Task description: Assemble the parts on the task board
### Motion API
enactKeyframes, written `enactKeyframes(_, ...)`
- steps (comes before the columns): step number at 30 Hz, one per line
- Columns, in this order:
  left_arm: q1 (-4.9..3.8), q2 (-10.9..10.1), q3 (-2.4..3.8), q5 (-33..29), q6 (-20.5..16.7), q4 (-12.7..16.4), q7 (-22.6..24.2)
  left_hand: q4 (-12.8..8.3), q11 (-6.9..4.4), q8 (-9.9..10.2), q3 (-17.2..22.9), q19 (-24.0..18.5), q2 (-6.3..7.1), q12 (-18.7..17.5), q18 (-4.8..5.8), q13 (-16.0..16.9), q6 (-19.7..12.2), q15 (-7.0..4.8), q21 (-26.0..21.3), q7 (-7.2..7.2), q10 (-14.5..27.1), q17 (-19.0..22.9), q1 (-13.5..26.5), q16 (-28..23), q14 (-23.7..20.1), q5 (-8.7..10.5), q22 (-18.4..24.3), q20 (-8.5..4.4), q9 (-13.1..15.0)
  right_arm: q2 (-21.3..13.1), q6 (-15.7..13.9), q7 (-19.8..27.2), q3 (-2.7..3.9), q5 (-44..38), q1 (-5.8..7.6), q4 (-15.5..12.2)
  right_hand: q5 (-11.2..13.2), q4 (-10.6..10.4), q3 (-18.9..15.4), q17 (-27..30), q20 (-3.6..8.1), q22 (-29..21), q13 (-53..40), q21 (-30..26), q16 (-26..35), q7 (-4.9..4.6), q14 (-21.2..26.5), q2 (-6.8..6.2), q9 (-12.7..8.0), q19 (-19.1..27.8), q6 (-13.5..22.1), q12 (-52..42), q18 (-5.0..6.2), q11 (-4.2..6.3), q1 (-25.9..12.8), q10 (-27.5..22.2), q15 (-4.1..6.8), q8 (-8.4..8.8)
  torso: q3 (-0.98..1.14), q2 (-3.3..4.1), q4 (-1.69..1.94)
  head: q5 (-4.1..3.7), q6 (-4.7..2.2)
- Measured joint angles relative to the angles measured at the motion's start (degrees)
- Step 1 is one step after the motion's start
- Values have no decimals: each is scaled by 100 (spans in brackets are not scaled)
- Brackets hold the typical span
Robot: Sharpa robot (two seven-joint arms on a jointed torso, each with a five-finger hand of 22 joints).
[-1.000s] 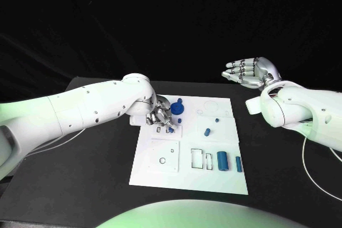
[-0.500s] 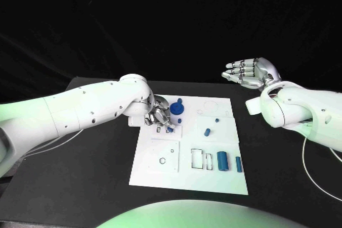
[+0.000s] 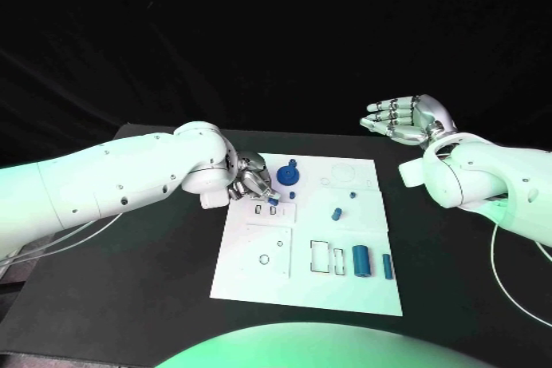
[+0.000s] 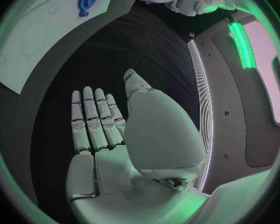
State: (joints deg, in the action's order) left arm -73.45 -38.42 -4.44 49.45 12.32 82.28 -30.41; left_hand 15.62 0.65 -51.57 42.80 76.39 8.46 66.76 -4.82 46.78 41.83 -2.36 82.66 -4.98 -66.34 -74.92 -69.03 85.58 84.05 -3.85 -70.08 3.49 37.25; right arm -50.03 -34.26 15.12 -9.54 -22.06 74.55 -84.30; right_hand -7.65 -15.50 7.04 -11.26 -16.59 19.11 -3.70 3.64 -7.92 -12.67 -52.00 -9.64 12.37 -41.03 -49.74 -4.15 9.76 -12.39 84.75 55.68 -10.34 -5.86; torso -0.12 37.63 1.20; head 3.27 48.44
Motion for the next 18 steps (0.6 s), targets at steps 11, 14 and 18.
enactKeyframes(11,277,-217,-8,316,-825,390,69,-85,-45,-1,166,144,118,64,0,118,91,-42,94,50,-169,0,163,93,0,-33,-224,-41,30,-12,21,3,-3,2,-23,-4,0,0,0,0,0,-5,0,0,0,0,0,0,0,0,0,0,0,0,0,0,0,0,-8,-10,25,13,60)
enactKeyframes(14,342,-223,-10,471,-961,428,80,-86,-54,-1,165,185,121,71,-1,134,109,-41,94,52,-179,0,166,95,0,-33,-252,-41,30,-11,26,5,-3,2,-25,-6,0,0,0,0,0,-5,0,0,0,0,0,0,0,0,0,0,0,0,0,0,0,0,-8,-13,28,9,69)
enactKeyframes(18,415,-218,-18,703,-1115,451,92,-84,-65,-1,166,205,151,87,-1,157,143,-62,119,61,-230,0,196,95,-21,-67,-288,-61,38,-10,33,6,-3,3,-35,-5,0,0,0,0,0,-5,0,0,0,0,0,0,1,0,0,0,0,0,0,0,0,0,-9,-14,25,24,84)
